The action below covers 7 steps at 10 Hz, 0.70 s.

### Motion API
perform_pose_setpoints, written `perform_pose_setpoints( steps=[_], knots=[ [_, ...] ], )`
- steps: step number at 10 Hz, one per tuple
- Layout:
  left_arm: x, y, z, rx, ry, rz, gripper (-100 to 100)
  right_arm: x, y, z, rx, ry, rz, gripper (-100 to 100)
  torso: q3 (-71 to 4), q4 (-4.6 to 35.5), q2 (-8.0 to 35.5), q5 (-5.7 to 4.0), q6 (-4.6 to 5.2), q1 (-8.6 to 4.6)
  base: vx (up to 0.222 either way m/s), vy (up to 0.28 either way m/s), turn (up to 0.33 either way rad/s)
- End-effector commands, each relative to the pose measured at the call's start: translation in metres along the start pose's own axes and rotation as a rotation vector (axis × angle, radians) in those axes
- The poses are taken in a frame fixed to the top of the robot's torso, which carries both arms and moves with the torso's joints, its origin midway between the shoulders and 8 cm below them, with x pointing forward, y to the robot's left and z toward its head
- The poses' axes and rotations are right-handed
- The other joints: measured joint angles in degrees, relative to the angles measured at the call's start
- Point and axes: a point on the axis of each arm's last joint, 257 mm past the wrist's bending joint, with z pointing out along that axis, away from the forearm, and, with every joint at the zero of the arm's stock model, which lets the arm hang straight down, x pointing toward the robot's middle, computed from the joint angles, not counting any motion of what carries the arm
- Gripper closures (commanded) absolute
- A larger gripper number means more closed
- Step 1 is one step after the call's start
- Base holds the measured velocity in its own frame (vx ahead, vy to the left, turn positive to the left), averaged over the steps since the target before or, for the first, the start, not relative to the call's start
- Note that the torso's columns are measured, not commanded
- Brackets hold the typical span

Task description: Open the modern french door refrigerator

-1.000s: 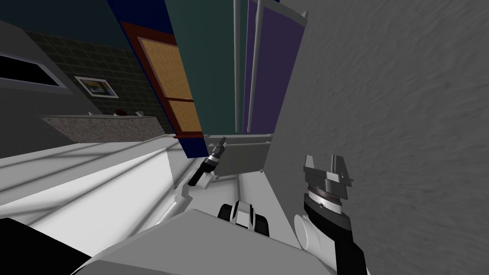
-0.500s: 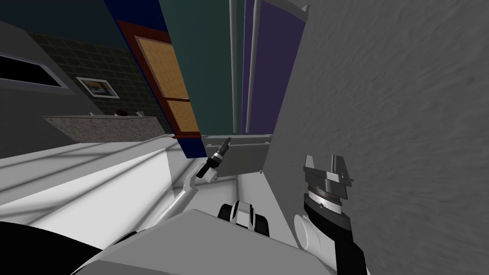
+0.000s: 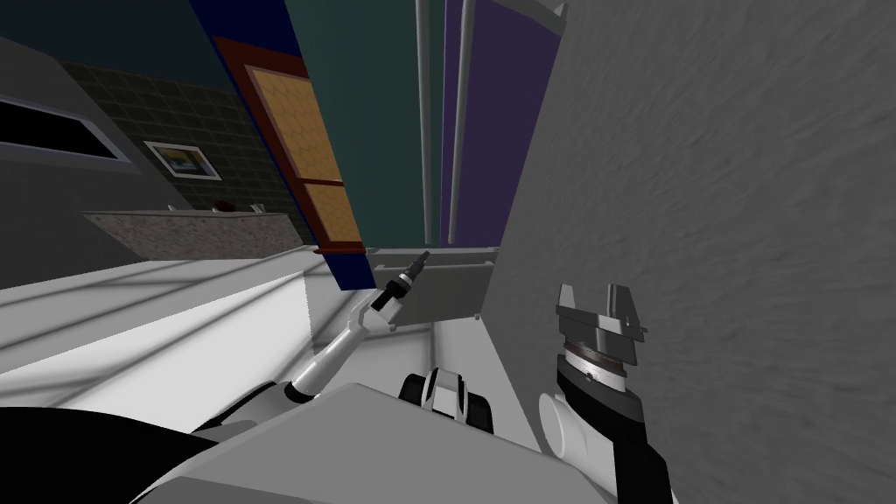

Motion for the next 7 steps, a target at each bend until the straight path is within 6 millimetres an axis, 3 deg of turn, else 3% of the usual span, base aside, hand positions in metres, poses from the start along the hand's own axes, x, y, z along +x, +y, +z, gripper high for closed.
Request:
perform_pose_setpoints(
  steps=[1,5,7],
  knots=[
    [0.002,0.017,0.010,-0.036,0.029,0.041,-100,0.000,0.000,0.000,0.000,0.000,0.000,0,0.02,0.01,0.03,0.01,0.00,0.05,0.043,-0.032,0.002],
    [-0.013,0.051,0.035,-0.114,0.076,0.157,-100,0.000,0.000,0.000,0.000,0.000,0.000,0,0.02,0.01,0.03,0.01,0.00,0.04,0.045,-0.035,0.016],
    [-0.020,0.058,0.040,-0.134,0.083,0.187,-100,0.000,0.000,0.000,0.000,0.000,0.000,0,0.05,0.02,0.07,0.00,0.00,0.00,0.037,-0.048,0.010]
  ],
)
